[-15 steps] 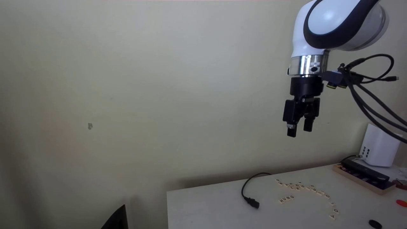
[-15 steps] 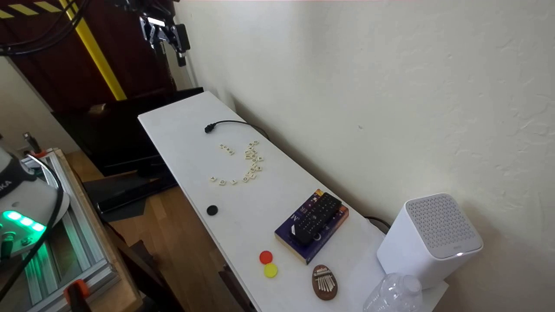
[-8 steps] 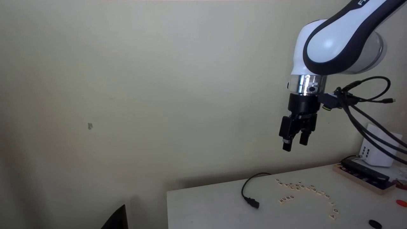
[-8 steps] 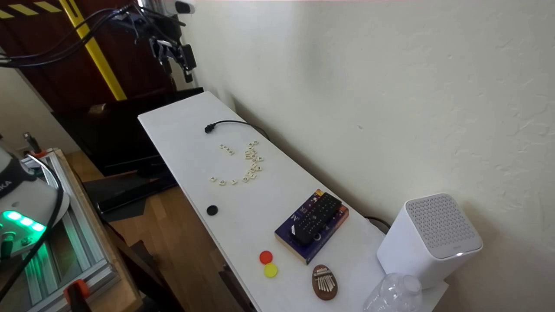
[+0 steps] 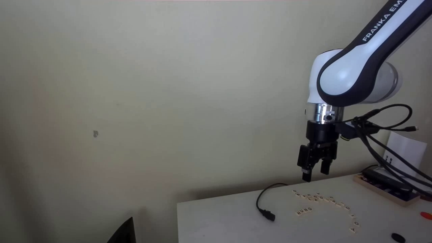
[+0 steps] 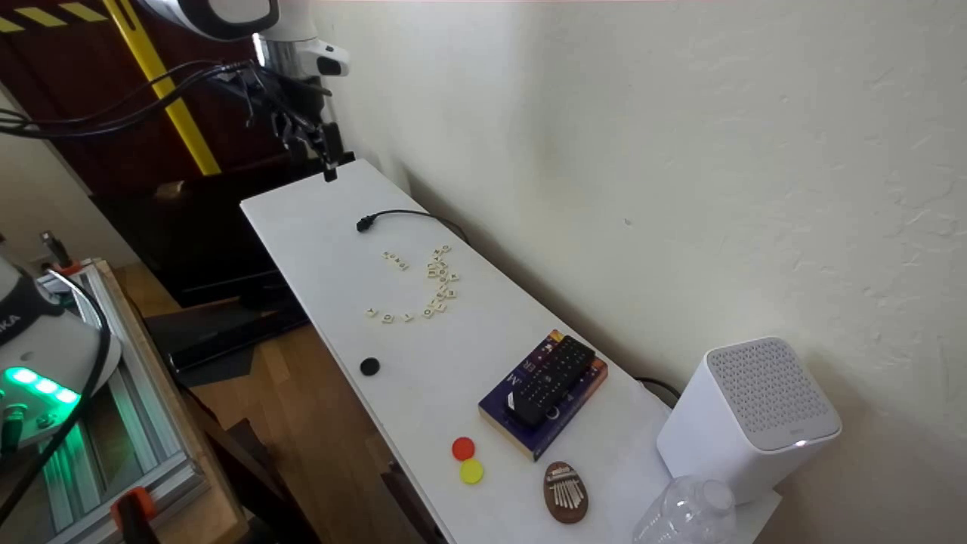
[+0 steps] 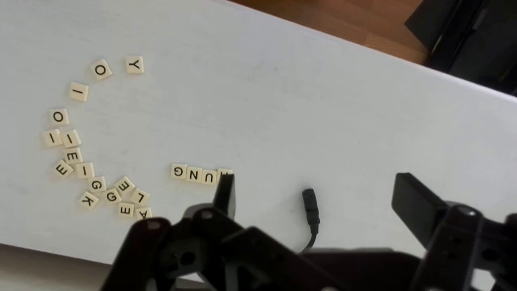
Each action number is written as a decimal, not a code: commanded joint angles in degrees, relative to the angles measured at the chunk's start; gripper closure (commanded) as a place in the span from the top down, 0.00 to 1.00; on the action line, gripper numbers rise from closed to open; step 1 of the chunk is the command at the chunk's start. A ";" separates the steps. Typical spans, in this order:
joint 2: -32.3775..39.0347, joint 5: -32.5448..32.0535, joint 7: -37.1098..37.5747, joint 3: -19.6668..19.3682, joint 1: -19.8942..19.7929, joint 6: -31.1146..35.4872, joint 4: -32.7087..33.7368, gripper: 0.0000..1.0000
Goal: Replace the first tile in the word with a new one
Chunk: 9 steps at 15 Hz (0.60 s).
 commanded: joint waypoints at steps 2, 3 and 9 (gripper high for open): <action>0.96 -0.96 0.04 0.05 -0.07 -1.78 0.70 1.00; 1.12 -1.11 0.04 0.04 -0.07 -1.93 0.89 1.00; 2.38 -0.57 0.16 0.04 -0.16 -2.37 2.08 1.00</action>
